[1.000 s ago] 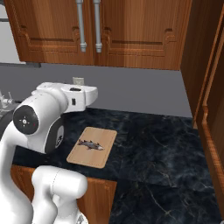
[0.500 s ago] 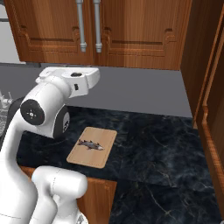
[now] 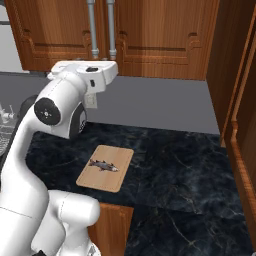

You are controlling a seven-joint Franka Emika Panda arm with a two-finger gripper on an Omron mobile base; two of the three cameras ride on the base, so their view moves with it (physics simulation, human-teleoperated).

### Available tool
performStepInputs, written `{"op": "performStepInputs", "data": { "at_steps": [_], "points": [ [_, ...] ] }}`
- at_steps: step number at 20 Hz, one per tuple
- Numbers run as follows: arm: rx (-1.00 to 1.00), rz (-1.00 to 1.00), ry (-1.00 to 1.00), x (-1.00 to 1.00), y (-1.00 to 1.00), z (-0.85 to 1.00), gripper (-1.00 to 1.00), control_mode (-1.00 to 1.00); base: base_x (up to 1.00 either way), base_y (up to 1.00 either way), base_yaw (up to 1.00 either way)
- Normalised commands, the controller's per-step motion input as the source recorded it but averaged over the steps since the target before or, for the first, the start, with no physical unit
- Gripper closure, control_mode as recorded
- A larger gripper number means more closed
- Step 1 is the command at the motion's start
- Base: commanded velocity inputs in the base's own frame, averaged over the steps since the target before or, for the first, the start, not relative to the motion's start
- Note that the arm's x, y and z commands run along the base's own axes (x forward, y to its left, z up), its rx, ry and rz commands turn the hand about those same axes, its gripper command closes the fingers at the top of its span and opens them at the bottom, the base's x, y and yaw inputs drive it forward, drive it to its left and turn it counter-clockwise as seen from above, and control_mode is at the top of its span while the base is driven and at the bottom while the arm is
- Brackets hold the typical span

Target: Open the cabinet, retrieve the rolling pin, and place it next to the meat on the cutting board to prepare for tenderizing.

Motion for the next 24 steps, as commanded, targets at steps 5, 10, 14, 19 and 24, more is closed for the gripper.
{"op": "performStepInputs", "data": {
  "at_steps": [5, 10, 14, 19, 24],
  "points": [
    [0.02, 0.00, 0.07, 0.32, -0.06, 0.20, -1.00, -1.00, 0.00, 0.00, 0.00],
    [0.02, 0.00, 0.04, 0.22, -0.01, 0.00, -1.00, -1.00, 0.00, 0.00, 0.00],
    [0.00, 0.00, 0.00, 0.02, 0.00, 0.00, -1.00, -1.00, 0.00, 0.00, 0.00],
    [0.00, 0.00, 0.00, 0.09, 0.00, 0.00, -1.00, -1.00, 0.00, 0.00, 0.00],
    [0.00, 0.00, 0.00, 0.17, 0.00, 0.00, -1.00, -1.00, 0.00, 0.00, 0.00]
  ]
}}
